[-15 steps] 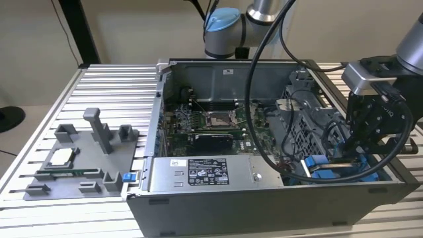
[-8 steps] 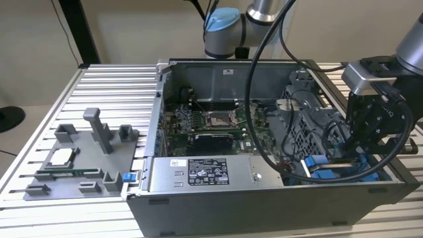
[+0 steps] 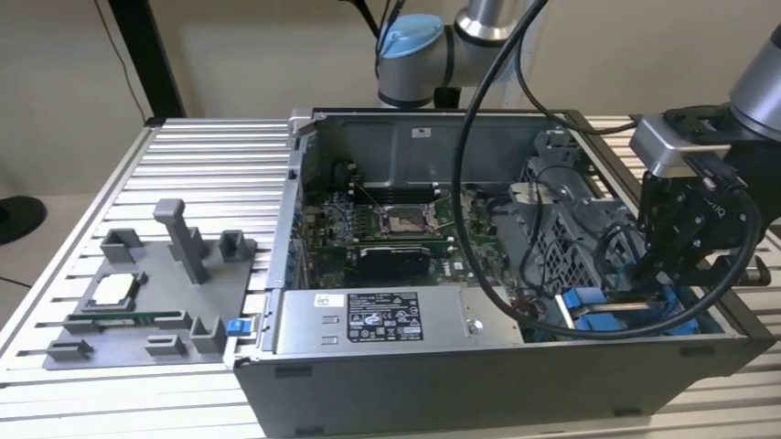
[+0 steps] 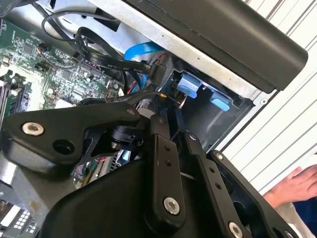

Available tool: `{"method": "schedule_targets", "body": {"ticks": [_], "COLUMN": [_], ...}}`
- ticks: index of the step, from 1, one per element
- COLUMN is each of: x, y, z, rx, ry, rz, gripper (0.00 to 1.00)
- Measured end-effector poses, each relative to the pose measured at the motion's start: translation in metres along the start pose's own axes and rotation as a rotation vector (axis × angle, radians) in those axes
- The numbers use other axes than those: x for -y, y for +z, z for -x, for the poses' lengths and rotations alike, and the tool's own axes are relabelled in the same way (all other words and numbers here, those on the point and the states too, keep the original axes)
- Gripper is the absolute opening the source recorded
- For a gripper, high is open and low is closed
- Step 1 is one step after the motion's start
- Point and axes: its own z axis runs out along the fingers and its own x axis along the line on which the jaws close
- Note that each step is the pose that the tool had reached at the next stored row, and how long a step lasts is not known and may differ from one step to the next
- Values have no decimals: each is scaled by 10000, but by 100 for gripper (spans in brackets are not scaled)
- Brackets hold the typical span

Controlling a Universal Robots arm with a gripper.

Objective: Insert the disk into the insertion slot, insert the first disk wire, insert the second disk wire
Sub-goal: 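Insert the first disk wire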

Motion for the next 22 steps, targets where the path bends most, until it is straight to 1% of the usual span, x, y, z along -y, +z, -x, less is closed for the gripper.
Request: {"method": "schedule_targets", "body": {"ticks": [15,19,22], "x": [-2,-1,0], "y": [37,71,111], "z": [-1,-3,-4], "rx": [-44,-62,-85], "ry": [1,1,1], "rz": [0,-1,-2], "gripper": [0,0,0]}}
